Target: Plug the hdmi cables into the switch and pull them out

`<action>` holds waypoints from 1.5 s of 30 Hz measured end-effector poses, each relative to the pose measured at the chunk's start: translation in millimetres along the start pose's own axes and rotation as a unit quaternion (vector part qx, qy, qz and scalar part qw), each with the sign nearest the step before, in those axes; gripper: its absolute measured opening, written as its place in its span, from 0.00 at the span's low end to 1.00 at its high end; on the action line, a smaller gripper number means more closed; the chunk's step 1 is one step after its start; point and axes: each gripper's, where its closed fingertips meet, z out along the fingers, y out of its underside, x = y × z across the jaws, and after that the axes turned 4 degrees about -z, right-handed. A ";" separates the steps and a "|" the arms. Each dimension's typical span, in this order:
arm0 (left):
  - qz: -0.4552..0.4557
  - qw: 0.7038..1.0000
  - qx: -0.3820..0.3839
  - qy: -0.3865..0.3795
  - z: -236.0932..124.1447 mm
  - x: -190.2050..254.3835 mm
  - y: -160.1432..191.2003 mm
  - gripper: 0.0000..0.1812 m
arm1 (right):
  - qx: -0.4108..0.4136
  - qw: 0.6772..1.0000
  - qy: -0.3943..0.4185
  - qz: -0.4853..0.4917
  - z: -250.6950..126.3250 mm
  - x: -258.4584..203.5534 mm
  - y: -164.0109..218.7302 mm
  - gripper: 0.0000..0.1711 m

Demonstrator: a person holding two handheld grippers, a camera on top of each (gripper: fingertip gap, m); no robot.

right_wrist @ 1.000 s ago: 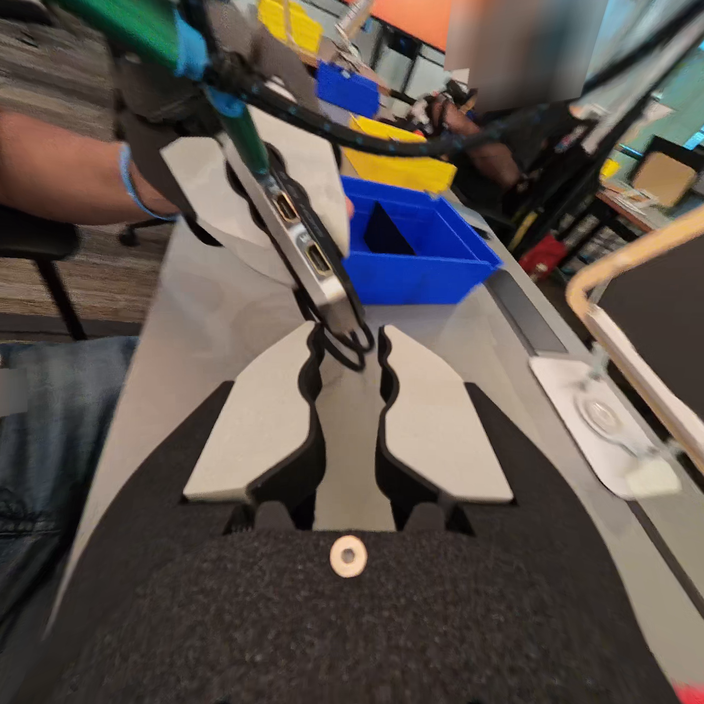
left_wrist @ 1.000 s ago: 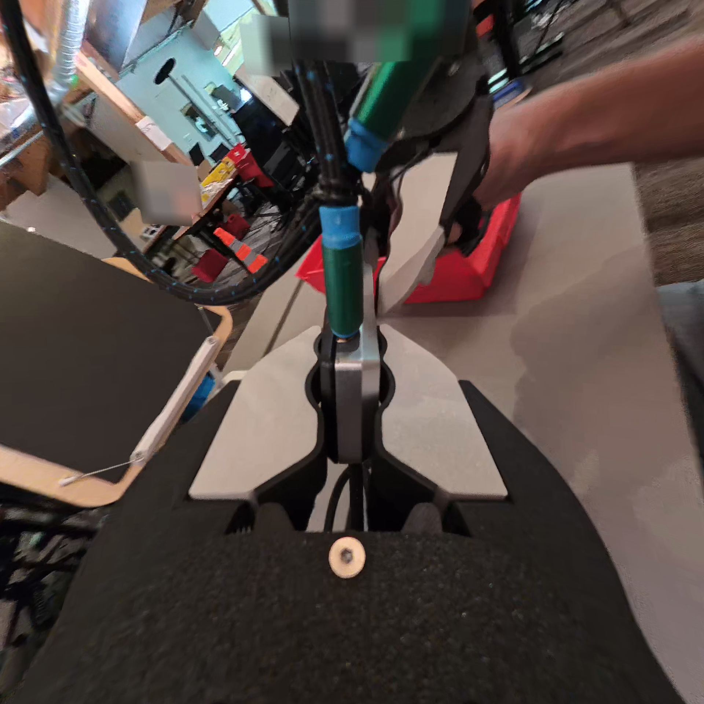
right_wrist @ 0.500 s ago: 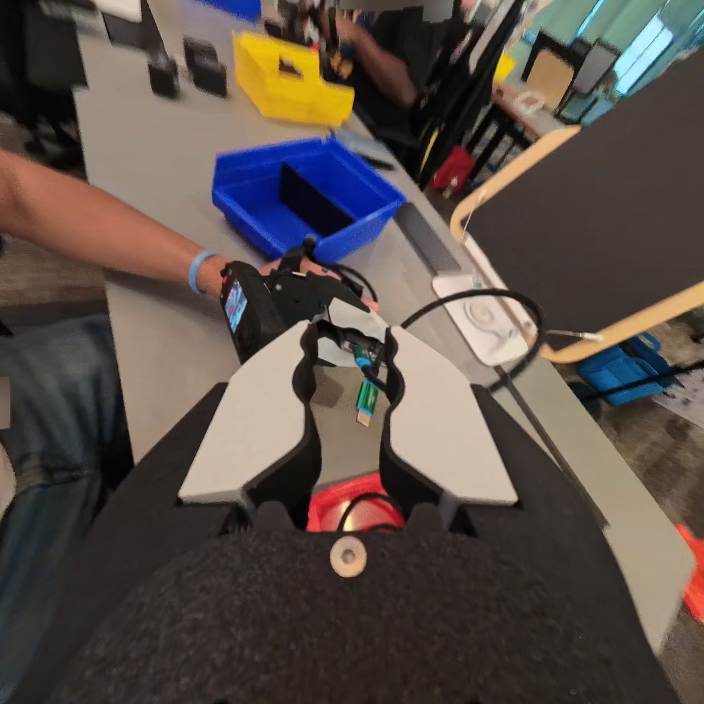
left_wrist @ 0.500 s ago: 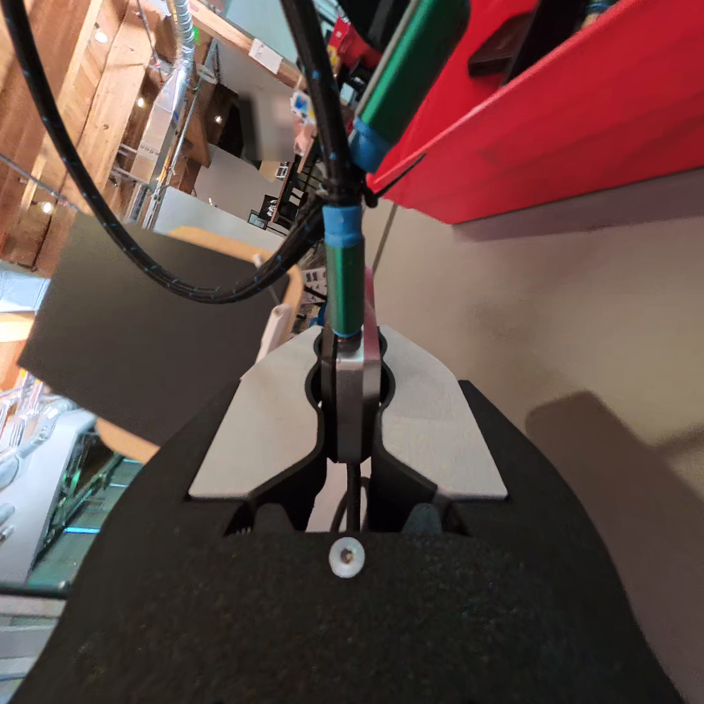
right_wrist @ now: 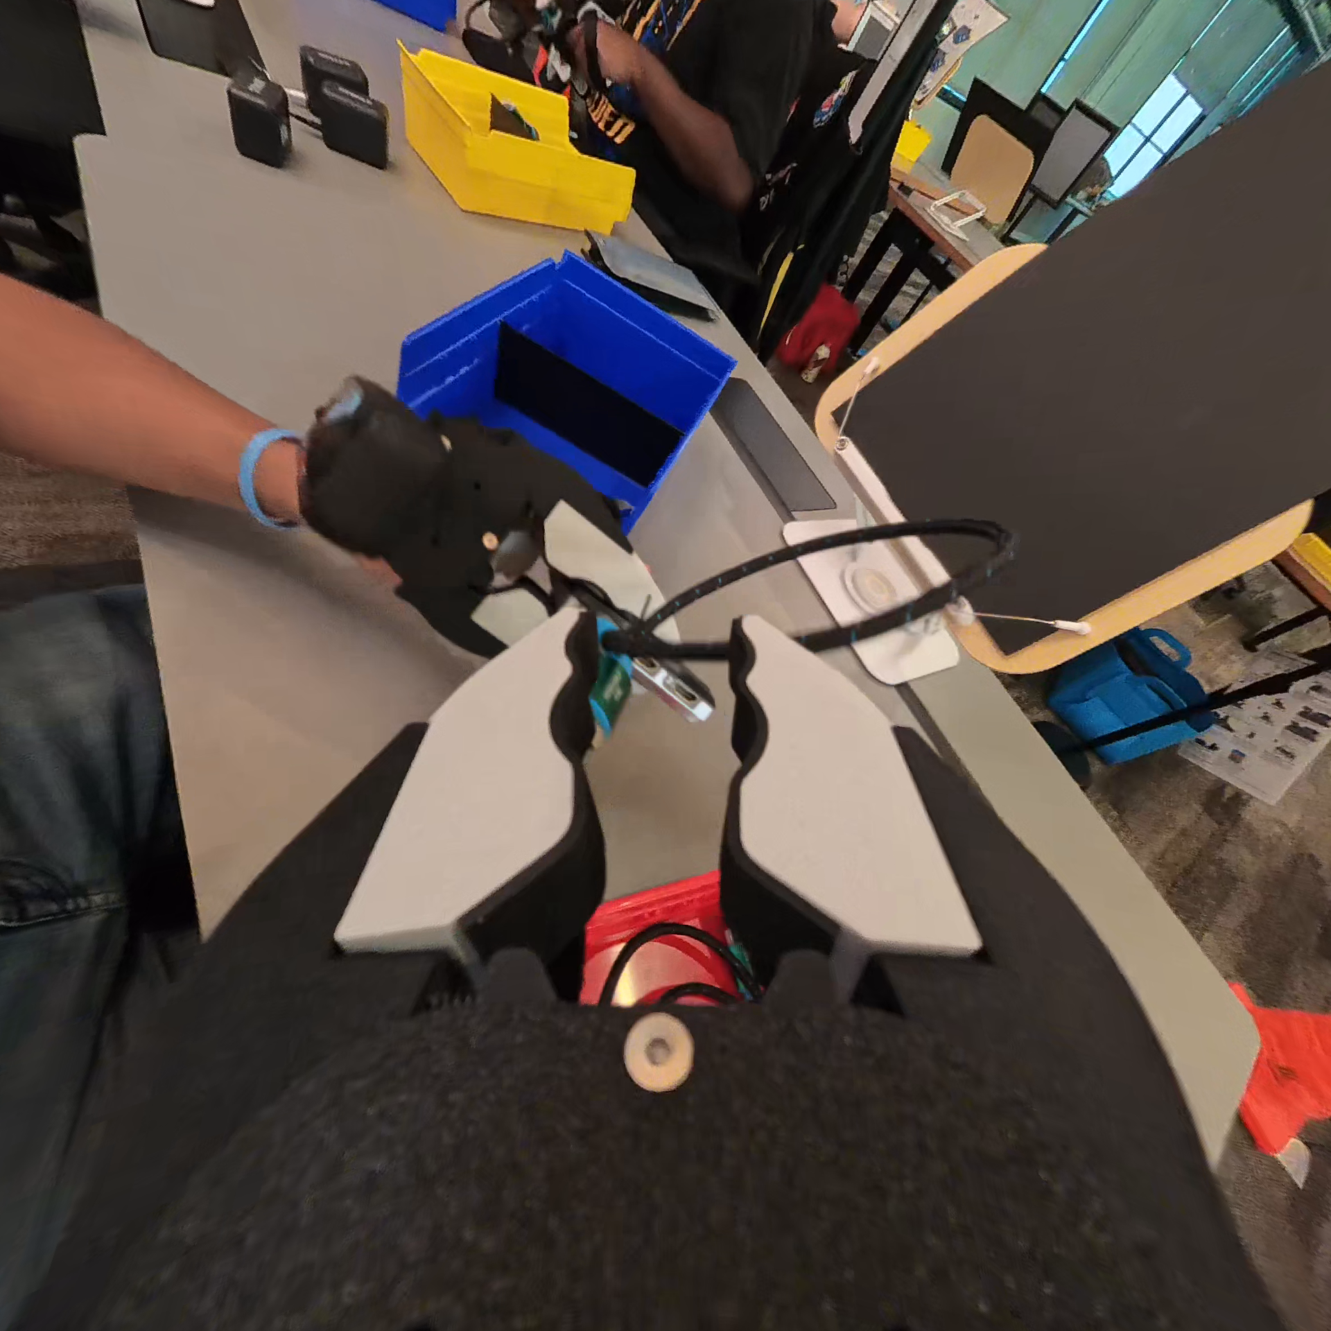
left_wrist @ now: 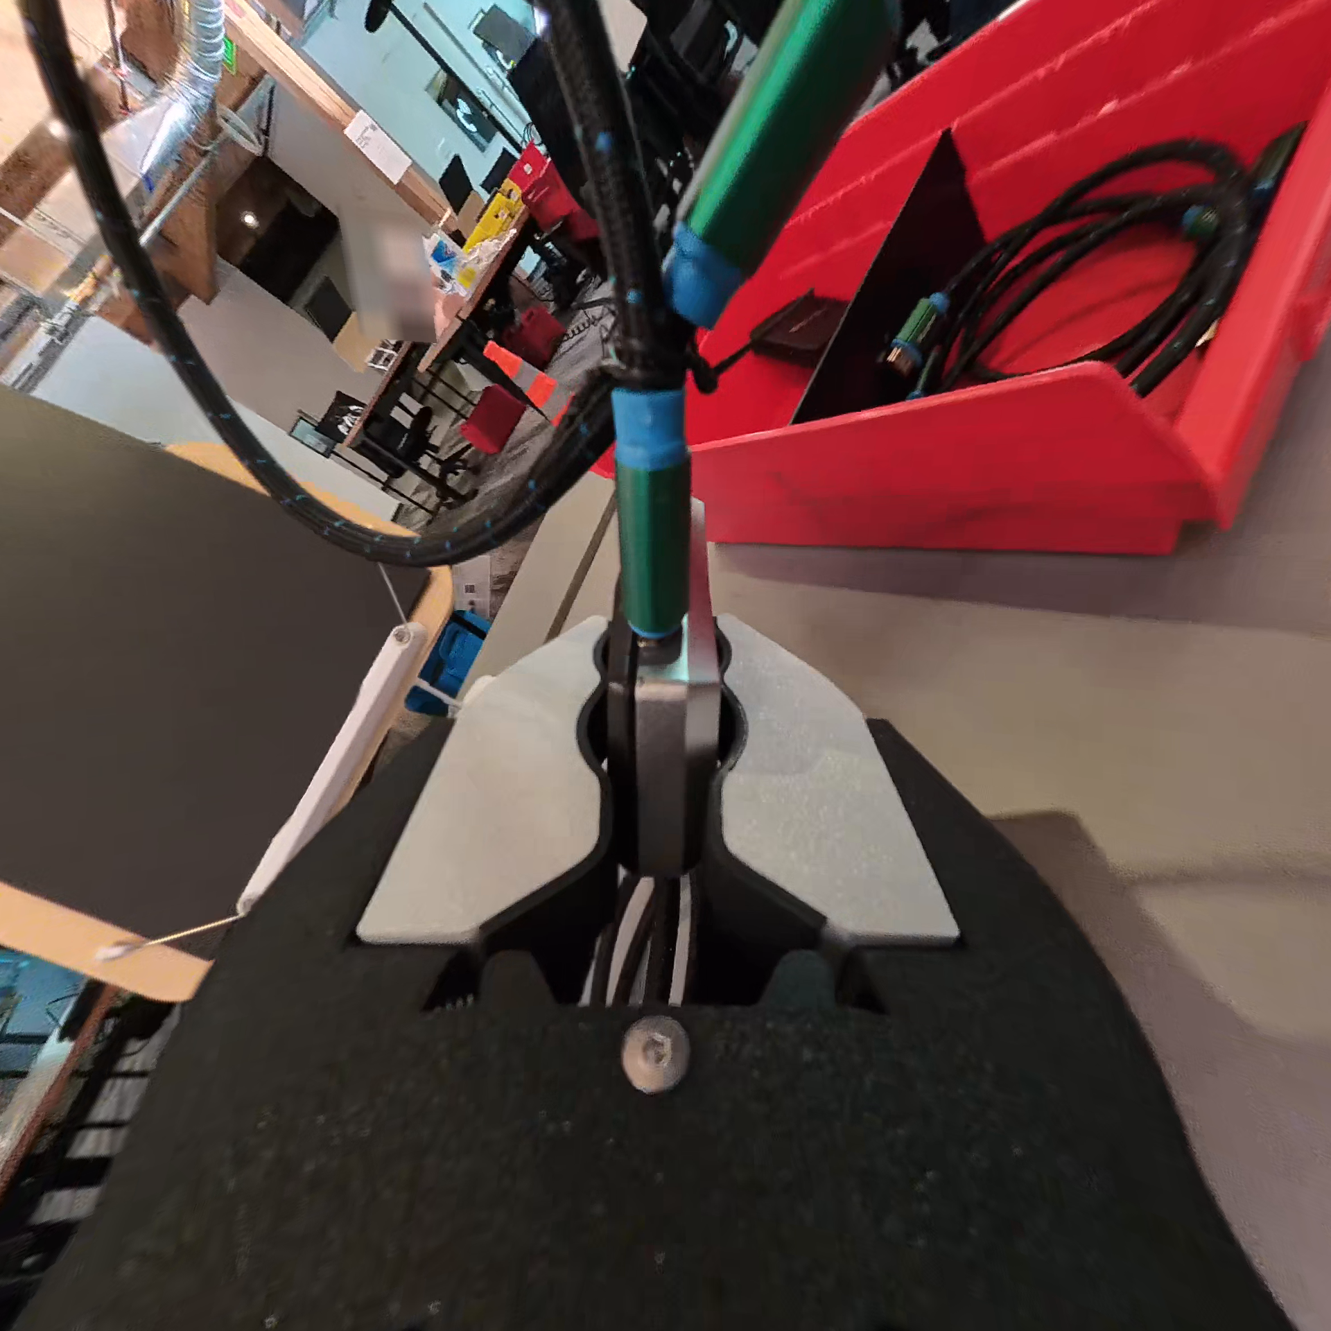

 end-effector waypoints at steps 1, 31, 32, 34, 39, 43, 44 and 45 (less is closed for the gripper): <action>-0.003 1.000 -0.002 -0.001 -6.9 -5.2 0.8 0.12 | 0.000 1.000 0.001 -0.003 -0.3 -0.2 0.2 0.20; -0.098 0.935 -0.210 -0.269 -355.0 -122.1 142.7 0.13 | 0.039 0.998 -0.030 -0.023 1.6 -27.2 -39.0 0.20; -0.087 0.938 -0.191 -0.276 -356.3 -129.6 126.4 0.13 | 0.039 0.998 -0.030 -0.026 2.8 -28.5 -40.1 0.20; -0.066 0.946 -0.151 -0.281 -354.1 -145.2 88.0 0.13 | 0.040 0.998 -0.030 -0.032 4.9 -31.3 -42.9 0.20; -0.036 0.980 -0.077 -0.178 -297.5 -134.6 -1.0 0.12 | 0.032 0.997 -0.028 -0.067 6.2 -43.0 -48.9 0.21; -0.039 0.997 -0.063 -0.023 -209.9 -63.0 -27.2 0.12 | 0.025 0.991 -0.095 -0.088 -1.5 -74.1 -52.4 0.20; -0.058 0.996 -0.061 0.021 -187.4 -41.0 -28.0 0.12 | 0.025 0.987 -0.141 -0.077 -5.8 -89.2 -53.5 0.20; -0.074 0.993 -0.067 0.056 -165.6 -21.5 -24.7 0.12 | 0.028 0.983 -0.166 -0.077 -9.2 -98.3 -55.8 0.20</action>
